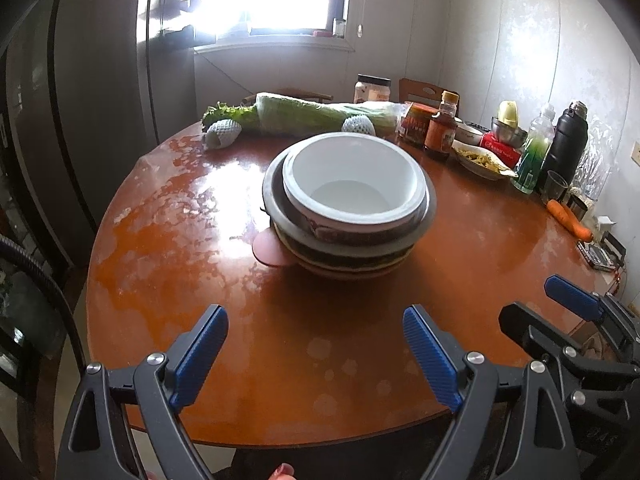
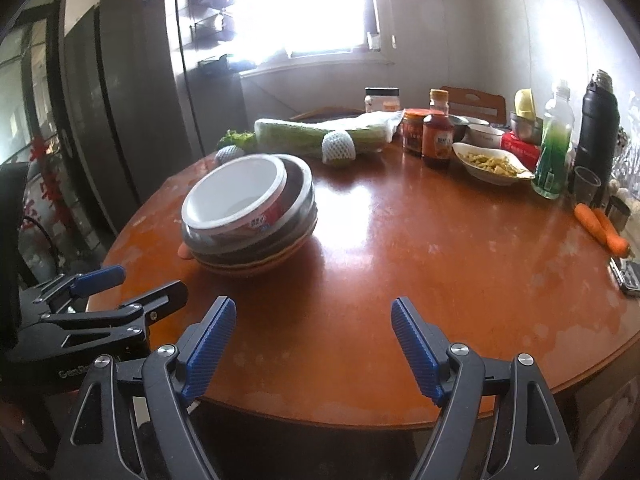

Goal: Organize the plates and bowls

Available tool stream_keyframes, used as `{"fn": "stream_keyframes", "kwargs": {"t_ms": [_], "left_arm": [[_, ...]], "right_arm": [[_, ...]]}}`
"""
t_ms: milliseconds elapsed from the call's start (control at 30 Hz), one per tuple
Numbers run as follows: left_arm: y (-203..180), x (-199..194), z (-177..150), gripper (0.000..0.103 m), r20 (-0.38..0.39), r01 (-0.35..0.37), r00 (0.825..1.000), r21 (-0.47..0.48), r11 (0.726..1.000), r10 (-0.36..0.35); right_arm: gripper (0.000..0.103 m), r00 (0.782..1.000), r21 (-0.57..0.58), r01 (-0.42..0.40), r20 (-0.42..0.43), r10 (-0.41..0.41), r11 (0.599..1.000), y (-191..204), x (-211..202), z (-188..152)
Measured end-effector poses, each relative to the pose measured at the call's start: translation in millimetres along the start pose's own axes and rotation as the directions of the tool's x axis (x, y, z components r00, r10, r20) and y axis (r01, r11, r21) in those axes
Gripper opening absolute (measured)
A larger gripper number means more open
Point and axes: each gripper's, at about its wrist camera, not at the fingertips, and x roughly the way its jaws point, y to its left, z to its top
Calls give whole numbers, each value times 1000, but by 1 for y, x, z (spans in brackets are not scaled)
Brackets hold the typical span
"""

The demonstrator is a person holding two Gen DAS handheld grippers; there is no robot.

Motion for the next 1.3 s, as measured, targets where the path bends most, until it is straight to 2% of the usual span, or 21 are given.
{"fn": "stream_keyframes", "kwargs": {"t_ms": [600, 1300], "left_arm": [[3, 8, -4, 89, -21, -7, 1000, 0, 1000, 7], [7, 10, -5, 89, -30, -23, 999, -2, 1000, 23]], "right_arm": [[81, 999, 35, 3, -39, -1, 999, 1, 8, -11], [81, 999, 24, 15, -40, -14, 1000, 4, 11, -12]]}}
